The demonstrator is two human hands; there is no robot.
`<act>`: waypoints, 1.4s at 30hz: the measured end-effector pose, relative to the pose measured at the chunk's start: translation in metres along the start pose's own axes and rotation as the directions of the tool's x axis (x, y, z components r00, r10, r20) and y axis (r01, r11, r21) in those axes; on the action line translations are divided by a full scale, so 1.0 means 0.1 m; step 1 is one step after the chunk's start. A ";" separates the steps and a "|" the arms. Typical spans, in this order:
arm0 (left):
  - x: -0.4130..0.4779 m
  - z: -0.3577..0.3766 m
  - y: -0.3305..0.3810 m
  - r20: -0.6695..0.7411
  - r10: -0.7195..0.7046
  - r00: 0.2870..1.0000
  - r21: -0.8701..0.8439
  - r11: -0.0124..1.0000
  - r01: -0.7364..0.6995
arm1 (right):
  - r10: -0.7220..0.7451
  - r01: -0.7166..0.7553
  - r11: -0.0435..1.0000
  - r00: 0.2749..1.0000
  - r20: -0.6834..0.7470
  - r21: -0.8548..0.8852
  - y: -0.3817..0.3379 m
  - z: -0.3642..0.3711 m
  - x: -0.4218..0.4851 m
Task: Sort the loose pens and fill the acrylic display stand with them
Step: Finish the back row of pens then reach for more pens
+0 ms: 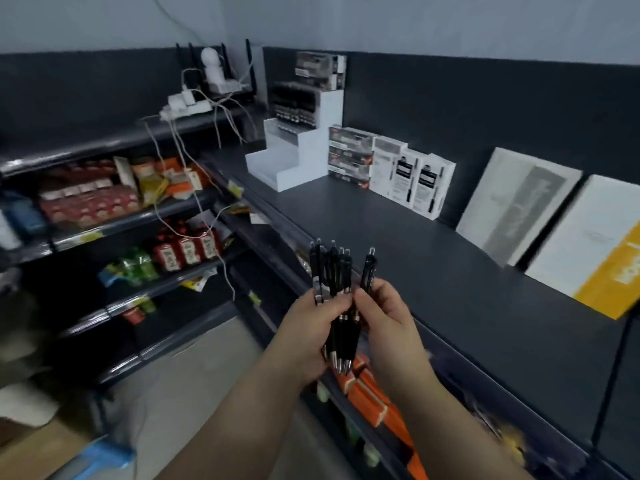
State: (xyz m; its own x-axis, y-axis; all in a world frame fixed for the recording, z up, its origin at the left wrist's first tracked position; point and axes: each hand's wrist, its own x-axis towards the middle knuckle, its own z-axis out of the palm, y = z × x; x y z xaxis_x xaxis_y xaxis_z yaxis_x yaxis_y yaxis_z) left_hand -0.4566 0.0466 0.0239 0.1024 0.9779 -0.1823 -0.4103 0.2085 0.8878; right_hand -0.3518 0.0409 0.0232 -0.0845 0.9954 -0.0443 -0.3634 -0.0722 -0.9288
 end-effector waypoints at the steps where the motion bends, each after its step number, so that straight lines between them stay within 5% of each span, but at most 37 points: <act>1: 0.03 -0.14 0.06 -0.019 0.022 1.000 0.003 1.000 -0.021 | 0.031 -0.033 0.999 0.999 0.027 0.043 0.04 0.14 0.09; 12: 0.84 -1.24 0.73 -0.242 0.148 0.959 -0.008 0.988 -0.154 | 0.155 -0.173 0.984 0.947 0.281 0.043 0.41 1.08 1.51; 22: 2.42 -1.72 1.57 -0.284 0.219 0.933 0.027 0.975 -0.221 | 0.075 -0.084 0.996 0.942 0.328 0.013 0.19 1.61 3.32; 25: 2.78 -1.86 1.70 -0.308 0.222 0.925 0.038 0.975 -0.221 | 0.036 -0.043 0.999 0.964 0.262 0.022 0.10 1.67 3.70; 32: 3.70 -2.13 2.10 -0.246 0.171 0.954 0.056 0.985 -0.162 | -0.276 0.261 0.913 0.961 -0.004 -0.315 -0.22 1.68 4.57; 37: 4.40 -2.24 2.43 -0.088 0.149 0.985 0.028 0.989 -0.147 | -0.545 0.391 0.736 0.827 -0.140 -0.552 -0.45 1.78 5.11; 42: 5.03 -2.39 2.81 0.116 0.126 0.985 0.080 0.987 -0.136 | -0.702 0.362 0.635 0.639 -0.314 -0.683 -0.59 1.93 5.54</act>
State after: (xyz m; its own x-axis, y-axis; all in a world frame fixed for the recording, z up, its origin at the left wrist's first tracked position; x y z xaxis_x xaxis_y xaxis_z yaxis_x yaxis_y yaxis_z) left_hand -0.7368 0.6004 0.0810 0.1545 0.9878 -0.0185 -0.3465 0.0717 0.9353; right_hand -0.5565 0.5842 0.1247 0.4922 0.7068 0.5081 0.3721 0.3569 -0.8568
